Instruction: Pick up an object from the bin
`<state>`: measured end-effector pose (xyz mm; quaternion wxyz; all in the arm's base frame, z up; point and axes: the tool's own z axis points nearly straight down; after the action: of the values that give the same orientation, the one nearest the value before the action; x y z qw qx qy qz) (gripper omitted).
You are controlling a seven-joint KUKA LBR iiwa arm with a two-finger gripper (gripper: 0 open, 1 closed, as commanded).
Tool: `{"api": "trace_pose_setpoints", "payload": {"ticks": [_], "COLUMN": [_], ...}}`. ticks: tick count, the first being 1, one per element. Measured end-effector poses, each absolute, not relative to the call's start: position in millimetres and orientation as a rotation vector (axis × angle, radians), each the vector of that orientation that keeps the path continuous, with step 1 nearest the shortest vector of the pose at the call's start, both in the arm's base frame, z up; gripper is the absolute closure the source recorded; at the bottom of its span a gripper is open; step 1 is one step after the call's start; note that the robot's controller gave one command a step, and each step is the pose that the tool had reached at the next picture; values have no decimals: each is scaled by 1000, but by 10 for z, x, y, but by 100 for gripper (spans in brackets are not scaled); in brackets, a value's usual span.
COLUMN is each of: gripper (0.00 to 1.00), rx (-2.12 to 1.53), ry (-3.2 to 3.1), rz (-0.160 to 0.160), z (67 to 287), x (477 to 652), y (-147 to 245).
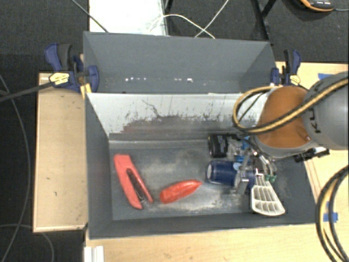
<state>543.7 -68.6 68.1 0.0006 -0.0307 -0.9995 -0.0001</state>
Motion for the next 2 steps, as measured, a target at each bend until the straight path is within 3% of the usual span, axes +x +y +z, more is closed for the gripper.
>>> {"api": "trace_pose_setpoints", "payload": {"ticks": [1,2], "gripper": [0,0], "rx": [-46,-342], "ry": [-3160,-3114], "rz": [-1,-3], "z": [1494,998], "x": [5304,5532], "y": [-723,-880]}}
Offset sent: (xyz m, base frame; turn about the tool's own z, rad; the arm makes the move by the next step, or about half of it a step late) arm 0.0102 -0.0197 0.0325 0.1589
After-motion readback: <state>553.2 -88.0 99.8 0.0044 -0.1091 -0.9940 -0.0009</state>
